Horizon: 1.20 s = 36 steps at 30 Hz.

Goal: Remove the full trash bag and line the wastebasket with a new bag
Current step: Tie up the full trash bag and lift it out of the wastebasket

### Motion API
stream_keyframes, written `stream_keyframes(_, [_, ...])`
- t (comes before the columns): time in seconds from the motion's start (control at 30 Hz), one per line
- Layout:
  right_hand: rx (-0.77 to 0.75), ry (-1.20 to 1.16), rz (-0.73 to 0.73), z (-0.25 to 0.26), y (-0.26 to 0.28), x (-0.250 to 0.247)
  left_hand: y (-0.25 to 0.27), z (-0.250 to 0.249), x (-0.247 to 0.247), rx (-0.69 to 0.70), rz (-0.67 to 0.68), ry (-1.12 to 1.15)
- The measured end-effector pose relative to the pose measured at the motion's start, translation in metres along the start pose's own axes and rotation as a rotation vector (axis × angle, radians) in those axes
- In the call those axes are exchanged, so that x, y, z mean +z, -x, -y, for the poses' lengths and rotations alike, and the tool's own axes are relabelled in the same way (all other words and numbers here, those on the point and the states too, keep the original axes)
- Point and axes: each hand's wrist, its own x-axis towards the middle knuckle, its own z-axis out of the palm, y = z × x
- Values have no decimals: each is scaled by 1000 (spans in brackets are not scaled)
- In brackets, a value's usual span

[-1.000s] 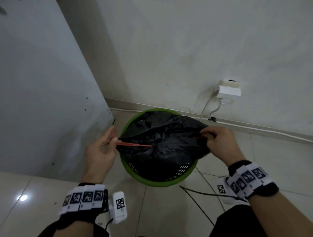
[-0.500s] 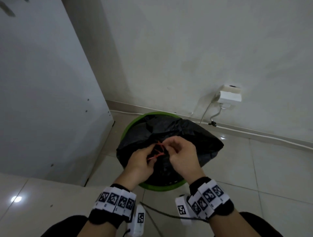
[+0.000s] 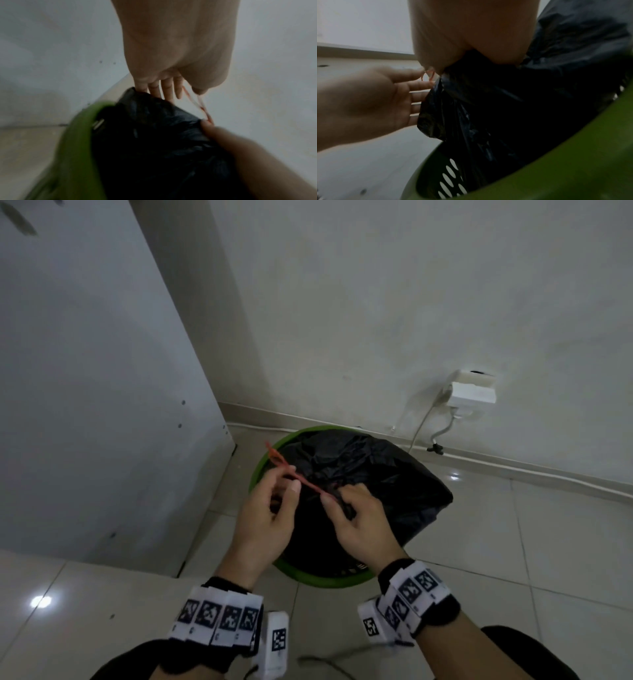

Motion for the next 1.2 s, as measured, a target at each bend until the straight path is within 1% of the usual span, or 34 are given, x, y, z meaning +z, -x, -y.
stream_keyframes(0.03, [29,-32,-11,1,-2,2,2,3,0,54,51,-66])
stream_keyframes(0.07, [56,-76,-14,1,-3,5,5,4,3,60,108,-59])
stream_keyframes(0.1, [88,-111,-13,4,-4,8,8,3,9,34,155,-28])
stream_keyframes(0.17, [178,-206,-64,8,-6,16,12,-1,23,-55,184,21])
stream_keyframes(0.27, [299,-490,-161,13,-2,24,13,-1,35,-231,143,85])
stream_keyframes(0.3, [321,-536,-168,14,-1,25,13,-3,36,-293,142,141])
stream_keyframes(0.33, [335,-531,-168,14,0,26,12,-3,35,-363,142,226])
stream_keyframes(0.37, [318,-496,-162,12,1,27,10,-3,34,-431,150,324])
stream_keyframes(0.43, [227,-391,-158,10,3,32,8,-3,32,-553,143,488])
stream_keyframes(0.5, [163,-250,-145,10,5,37,8,0,31,-654,146,551])
stream_keyframes(0.57, [140,-212,-174,15,2,37,9,-2,31,-715,174,602])
stream_keyframes(0.63, [149,-246,-250,12,-8,30,6,-7,24,-707,175,677])
stream_keyframes(0.67, [172,-265,-294,9,-15,22,3,-7,16,-665,111,665])
stream_keyframes(0.7, [197,-281,-331,7,-22,14,-1,-4,5,-595,-2,595])
stream_keyframes(0.73, [221,-300,-358,6,-29,5,-5,8,-5,-511,-145,488])
stream_keyframes(0.77, [230,-320,-372,6,-34,-3,-7,19,-16,-439,-271,343])
stream_keyframes(0.8, [222,-334,-378,7,-37,-9,-6,33,-26,-418,-315,137])
stream_keyframes(0.83, [210,-341,-376,9,-40,-13,-4,47,-30,-455,-271,-50])
stream_keyframes(0.87, [196,-347,-364,13,-43,-16,1,56,-27,-523,-160,-177])
stream_keyframes(0.9, [177,-351,-348,18,-45,-18,7,61,-19,-620,-39,-198])
stream_keyframes(0.93, [157,-354,-329,24,-47,-19,14,60,-8,-710,62,-131])
stream_keyframes(0.97, [134,-354,-307,28,-49,-21,20,61,4,-768,110,-9])
stream_keyframes(1.0, [110,-353,-283,32,-51,-24,23,58,13,-804,101,120])
stream_keyframes(1.03, [85,-353,-256,36,-53,-27,25,55,20,-822,61,252])
stream_keyframes(1.07, [64,-354,-227,39,-55,-31,25,48,23,-828,28,332])
stream_keyframes(1.13, [42,-348,-165,42,-56,-35,19,37,23,-832,-26,445])
stream_keyframes(1.2, [53,-328,-106,41,-52,-34,18,30,23,-822,-83,517])
